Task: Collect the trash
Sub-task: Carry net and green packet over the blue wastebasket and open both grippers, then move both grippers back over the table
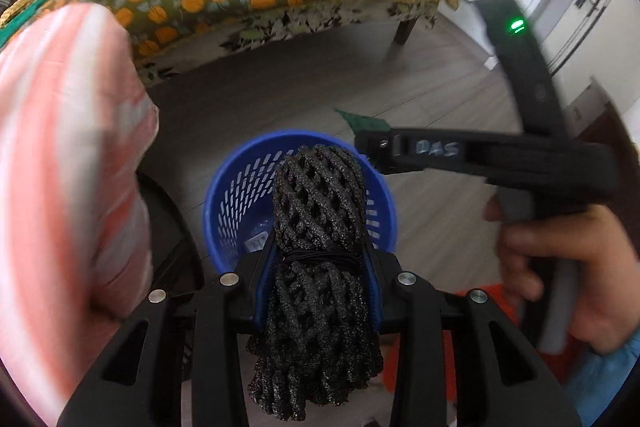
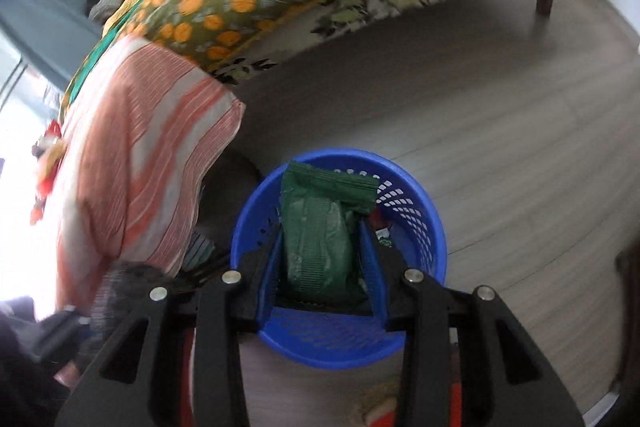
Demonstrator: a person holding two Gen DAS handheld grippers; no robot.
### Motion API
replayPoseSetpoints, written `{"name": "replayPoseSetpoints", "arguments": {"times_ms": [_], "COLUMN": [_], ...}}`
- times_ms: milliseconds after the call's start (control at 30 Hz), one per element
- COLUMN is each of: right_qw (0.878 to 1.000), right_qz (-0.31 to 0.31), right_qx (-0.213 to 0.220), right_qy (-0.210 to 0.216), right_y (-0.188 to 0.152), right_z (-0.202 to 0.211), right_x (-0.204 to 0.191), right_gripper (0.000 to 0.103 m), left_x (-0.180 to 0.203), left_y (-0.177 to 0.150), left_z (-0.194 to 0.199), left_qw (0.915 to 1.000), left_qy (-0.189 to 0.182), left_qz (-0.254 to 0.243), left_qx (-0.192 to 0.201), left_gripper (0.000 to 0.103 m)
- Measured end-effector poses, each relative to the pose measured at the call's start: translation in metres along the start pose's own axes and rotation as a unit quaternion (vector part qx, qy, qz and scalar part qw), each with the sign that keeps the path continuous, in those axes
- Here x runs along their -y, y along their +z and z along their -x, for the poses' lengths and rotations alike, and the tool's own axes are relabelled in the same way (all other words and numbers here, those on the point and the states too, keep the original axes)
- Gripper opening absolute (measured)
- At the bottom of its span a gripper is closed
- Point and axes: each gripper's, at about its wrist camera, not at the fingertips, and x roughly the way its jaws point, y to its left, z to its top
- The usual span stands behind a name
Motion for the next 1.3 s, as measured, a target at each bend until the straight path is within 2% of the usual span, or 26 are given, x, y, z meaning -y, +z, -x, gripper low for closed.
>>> {"name": "replayPoseSetpoints", "arguments": {"times_ms": [133,167,200,233,367,533,733,833,900,1100,1300], "right_qw": [1.000,0.999,0.999,0.999,0.998,0.998,0.993,0.982,0.973,0.960,0.953], "right_qz": [-0.023,-0.030,-0.035,-0.041,-0.060,-0.051,0.011,0.080,0.118,0.188,0.253], "right_qx": [-0.006,-0.008,-0.010,-0.011,0.004,0.045,0.104,0.149,0.177,0.199,0.164], "right_qy": [0.009,0.010,0.012,0.015,0.016,-0.008,-0.054,-0.086,-0.092,-0.063,-0.005], "right_y": [0.002,0.003,0.002,0.003,0.005,0.006,0.000,-0.008,-0.017,-0.051,-0.087], "right_z": [-0.014,-0.017,-0.019,-0.021,-0.013,0.010,0.035,0.049,0.056,0.060,0.048], "right_x": [0.019,0.023,0.027,0.029,0.033,0.023,-0.019,-0.055,-0.080,-0.147,-0.227], "right_gripper": [0.039,0.040,0.048,0.059,0.070,0.088,0.089,0.089,0.089,0.089,0.089], "left_x": [-0.008,-0.009,-0.012,-0.013,-0.018,-0.009,0.006,0.002,-0.009,-0.072,-0.142], "left_y": [0.008,0.010,0.011,0.012,0.014,0.001,-0.035,-0.055,-0.067,-0.104,-0.139], "left_z": [-0.041,-0.048,-0.054,-0.059,-0.056,-0.020,0.050,0.083,0.103,0.151,0.186], "left_qw": [0.9996,0.9995,0.9994,0.9993,0.9992,0.9995,0.9979,0.9965,0.9959,0.9939,0.9834], "left_qy": [0.002,0.000,-0.001,0.000,0.009,0.004,-0.025,-0.016,-0.003,0.044,0.104], "left_qz": [0.025,0.028,0.031,0.034,0.040,0.021,-0.017,-0.041,-0.041,0.019,0.093], "left_qx": [-0.012,-0.014,-0.017,-0.017,-0.003,0.022,0.057,0.070,0.080,0.100,0.116], "left_gripper": [0.041,0.051,0.058,0.069,0.086,0.087,0.089,0.089,0.089,0.089,0.089]}}
